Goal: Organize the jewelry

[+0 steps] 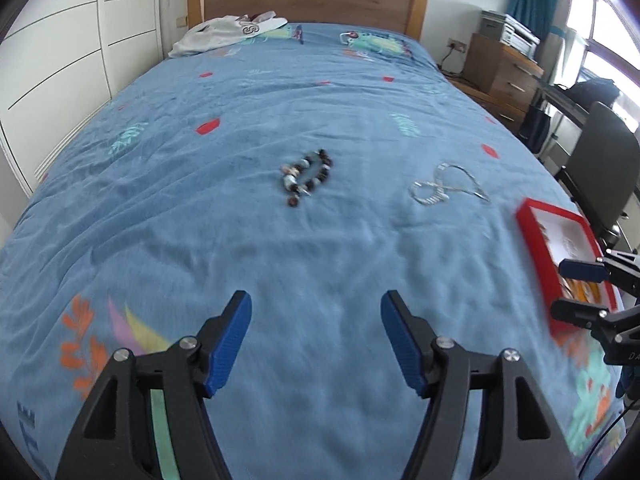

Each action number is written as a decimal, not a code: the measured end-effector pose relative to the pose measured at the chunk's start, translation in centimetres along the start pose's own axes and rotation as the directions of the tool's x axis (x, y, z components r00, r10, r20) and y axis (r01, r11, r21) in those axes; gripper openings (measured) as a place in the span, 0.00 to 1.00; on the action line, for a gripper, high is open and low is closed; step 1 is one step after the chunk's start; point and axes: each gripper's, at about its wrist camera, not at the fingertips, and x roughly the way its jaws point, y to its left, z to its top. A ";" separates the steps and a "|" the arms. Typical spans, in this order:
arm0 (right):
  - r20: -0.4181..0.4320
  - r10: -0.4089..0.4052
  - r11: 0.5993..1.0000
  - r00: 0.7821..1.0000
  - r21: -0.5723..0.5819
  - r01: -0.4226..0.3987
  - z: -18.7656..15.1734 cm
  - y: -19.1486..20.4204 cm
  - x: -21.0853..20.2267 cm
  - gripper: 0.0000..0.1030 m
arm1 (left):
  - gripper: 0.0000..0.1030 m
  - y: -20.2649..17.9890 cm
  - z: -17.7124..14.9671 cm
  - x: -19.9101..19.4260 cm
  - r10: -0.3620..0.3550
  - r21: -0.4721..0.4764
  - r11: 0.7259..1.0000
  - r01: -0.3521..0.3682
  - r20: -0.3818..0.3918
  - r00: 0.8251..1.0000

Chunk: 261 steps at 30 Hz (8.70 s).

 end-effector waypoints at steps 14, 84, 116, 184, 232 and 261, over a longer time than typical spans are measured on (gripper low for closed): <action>-0.039 0.045 0.990 0.998 0.136 -0.039 6.2 -5.5 11.1 0.58 | 0.64 1.8 6.8 11.9 -0.070 -0.003 0.998 0.070 -0.053 0.996; 0.242 0.205 0.969 0.948 0.087 -0.231 2.0 5.6 -5.0 0.05 | 0.09 -3.1 2.8 -6.8 -0.119 0.047 0.992 0.115 0.080 0.990; 0.403 -0.099 0.973 0.910 0.231 0.003 -4.0 -10.3 -21.1 0.05 | 0.09 -26.4 6.7 -10.5 -0.340 0.275 0.912 0.304 0.091 0.936; 0.115 -0.175 0.906 0.978 0.408 0.114 -12.0 -22.7 -8.9 0.45 | 0.41 -34.1 1.3 7.3 -0.250 0.253 0.920 0.301 -0.212 0.945; 0.243 -0.286 0.900 0.927 0.401 0.172 -16.3 -0.5 -20.5 0.99 | 0.63 -15.7 -8.2 -21.7 0.056 0.104 0.991 -0.079 0.205 0.977; 0.202 -0.316 0.884 0.927 0.418 0.211 -19.5 -1.0 -19.9 0.99 | 0.63 -14.1 -11.1 -19.9 0.043 0.067 0.996 -0.052 0.139 0.989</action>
